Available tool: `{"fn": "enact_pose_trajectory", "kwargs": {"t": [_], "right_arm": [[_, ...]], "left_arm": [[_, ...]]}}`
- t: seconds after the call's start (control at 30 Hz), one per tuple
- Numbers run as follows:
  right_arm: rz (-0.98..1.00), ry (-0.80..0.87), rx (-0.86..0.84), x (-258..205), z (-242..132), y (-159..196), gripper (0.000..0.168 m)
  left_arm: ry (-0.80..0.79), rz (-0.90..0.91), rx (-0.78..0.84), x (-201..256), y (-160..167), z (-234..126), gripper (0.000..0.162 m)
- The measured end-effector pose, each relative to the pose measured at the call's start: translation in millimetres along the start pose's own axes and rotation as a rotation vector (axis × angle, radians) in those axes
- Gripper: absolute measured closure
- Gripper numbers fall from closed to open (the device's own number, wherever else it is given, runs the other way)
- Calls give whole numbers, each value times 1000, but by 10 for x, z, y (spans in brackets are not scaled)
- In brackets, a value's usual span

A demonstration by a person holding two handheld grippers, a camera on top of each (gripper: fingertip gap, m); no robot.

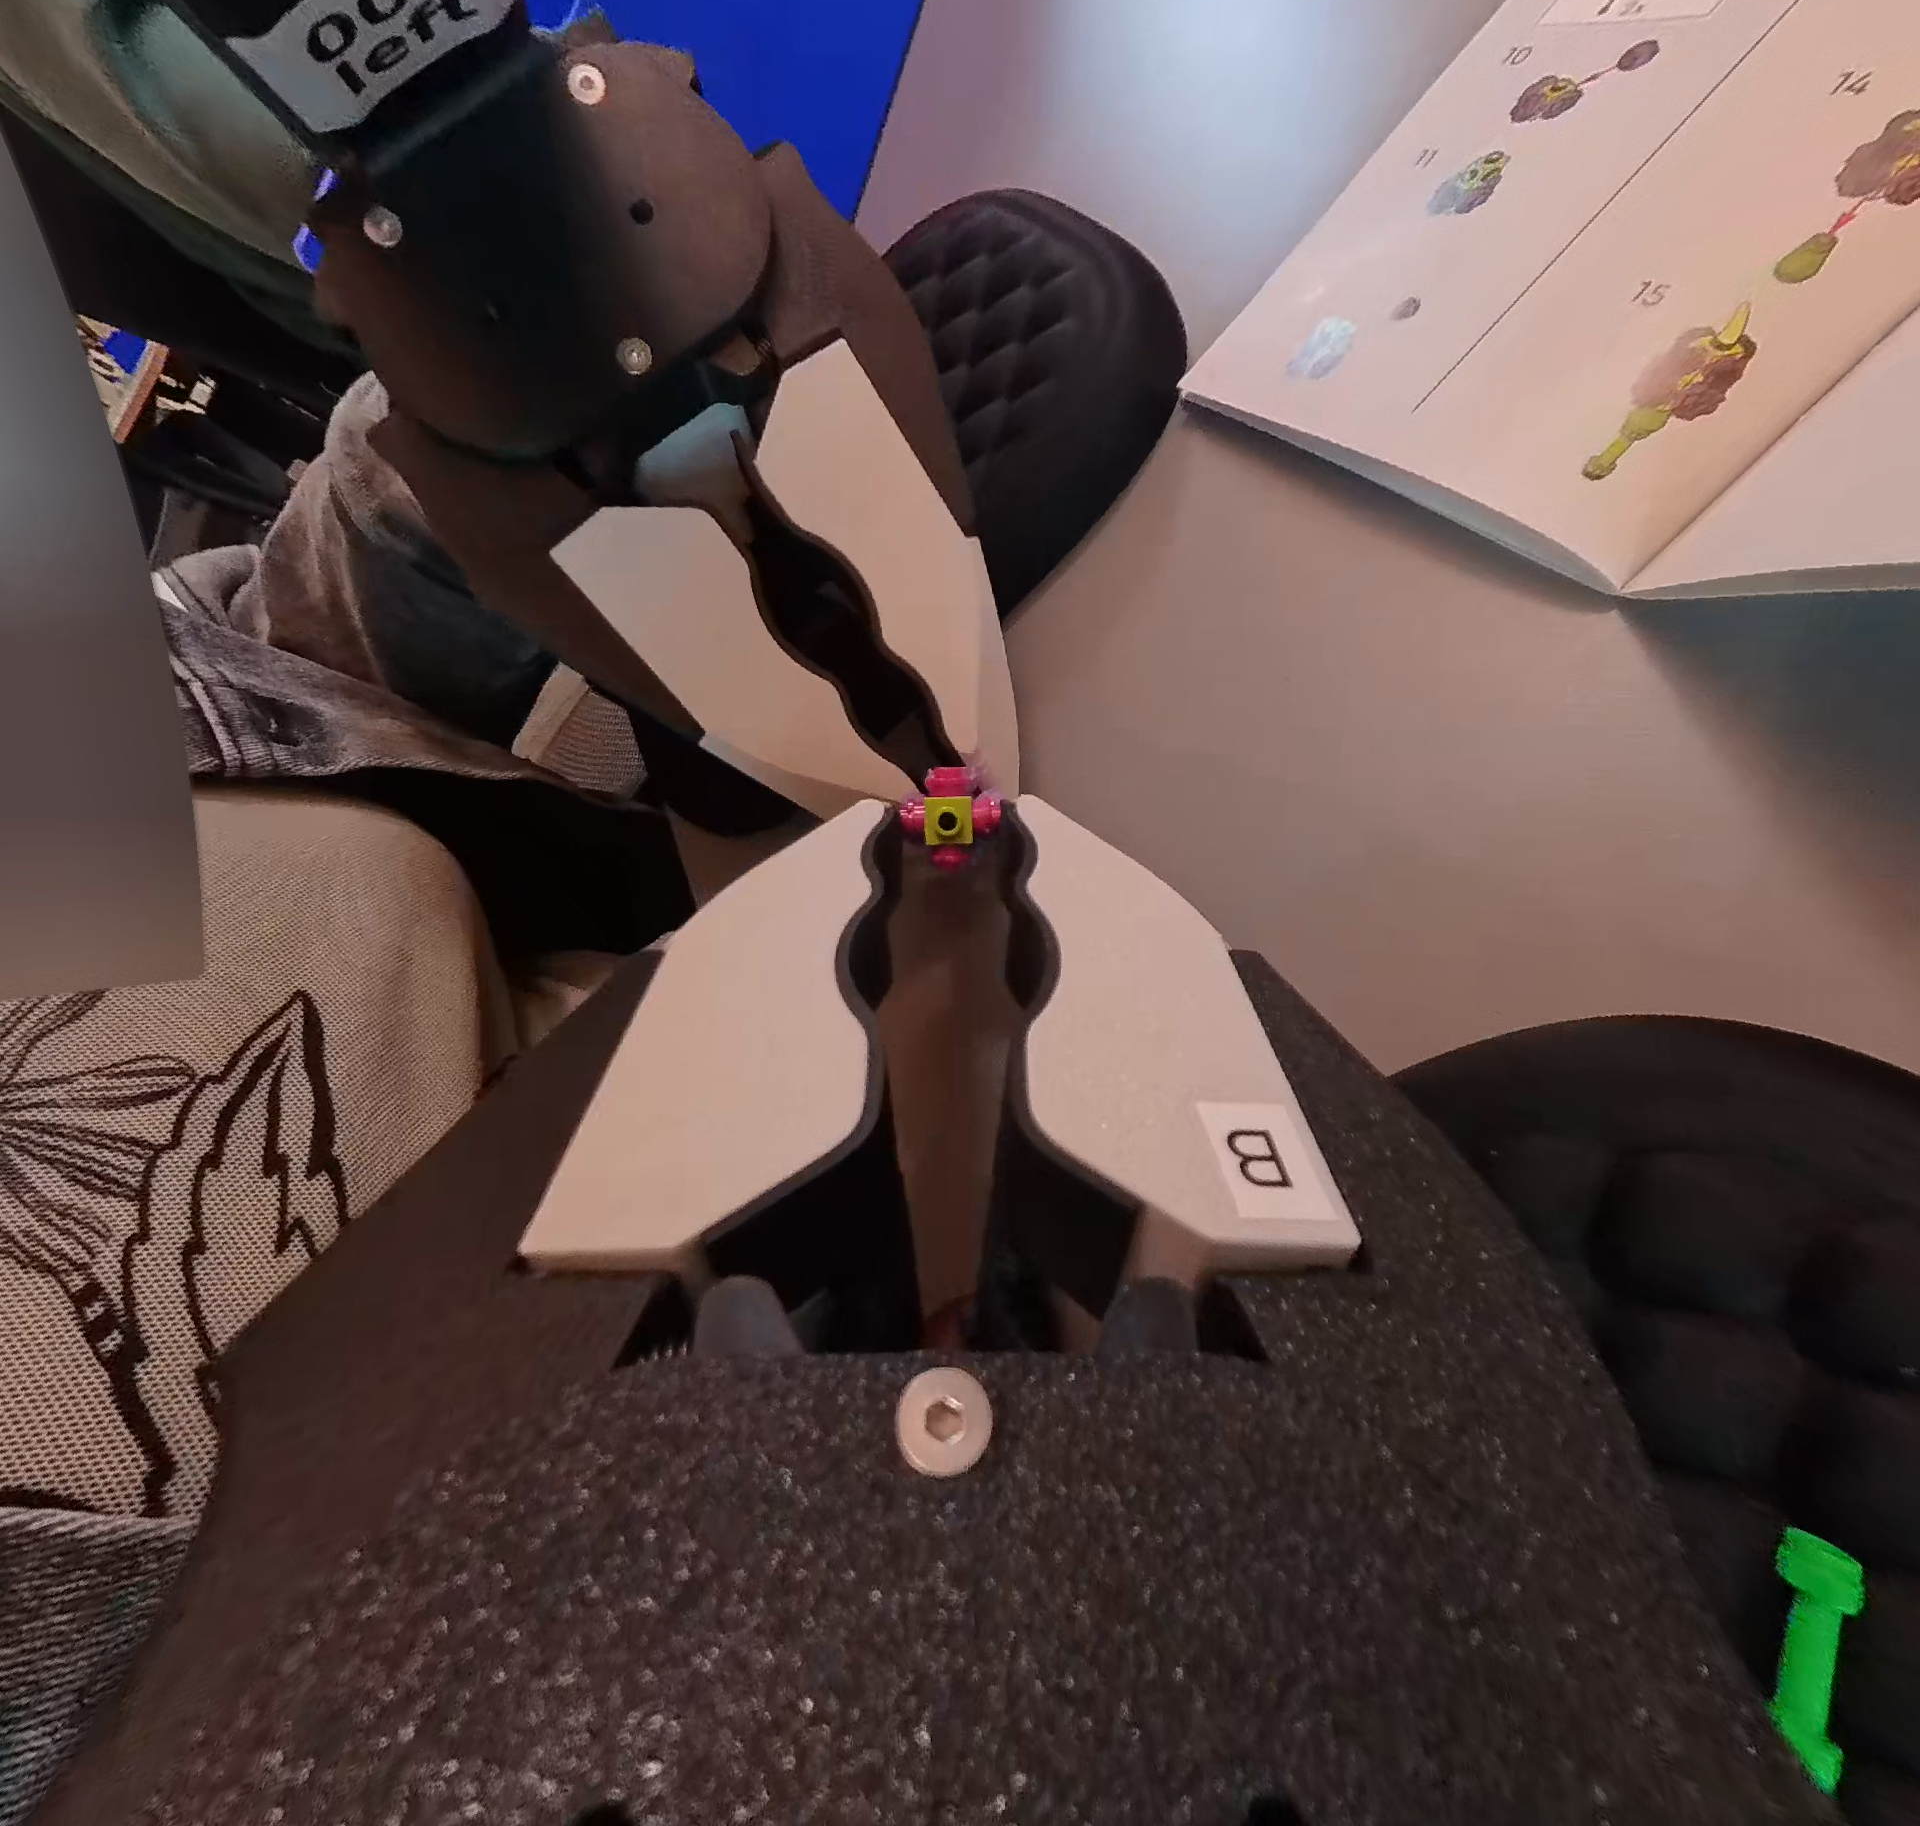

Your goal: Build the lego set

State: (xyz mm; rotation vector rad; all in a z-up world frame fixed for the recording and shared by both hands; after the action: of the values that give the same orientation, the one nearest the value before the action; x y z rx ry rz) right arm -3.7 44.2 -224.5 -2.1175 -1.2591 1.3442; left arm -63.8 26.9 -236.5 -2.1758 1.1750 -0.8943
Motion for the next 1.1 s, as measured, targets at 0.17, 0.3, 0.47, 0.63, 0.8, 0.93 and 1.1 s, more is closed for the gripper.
{"fn": "enact_pose_trajectory", "kwargs": {"t": [0.17,0.3,0.47,0.63,0.8,0.93,1.1], "right_arm": [[-4,4,-30,-1,14,36,150],[-9,9,-47,1,30,56,150],[-23,20,-44,0,39,60,150],[-34,27,-45,-4,47,62,150],[-47,31,-45,-13,52,63,150],[12,-1,11,10,24,13,150],[291,-205,318,84,-266,-226,150]], "left_arm": [[-15,33,-43,12,27,29,158],[-22,41,-56,10,39,37,158],[-37,53,-60,11,45,43,158],[-36,50,-60,12,45,43,158],[-22,35,-62,6,46,41,158],[3,3,-37,3,11,26,157],[32,-60,109,-28,-93,-97,155]]}}
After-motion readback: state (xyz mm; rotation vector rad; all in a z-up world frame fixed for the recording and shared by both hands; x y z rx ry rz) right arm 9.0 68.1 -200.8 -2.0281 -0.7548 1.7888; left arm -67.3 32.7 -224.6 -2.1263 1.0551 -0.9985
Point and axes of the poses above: each gripper's, where its closed fingertips meet, z out along the fingers, y out of its underside, x = y × z across the jaws, the point moved 4 cm from there along -z, back along the fingers
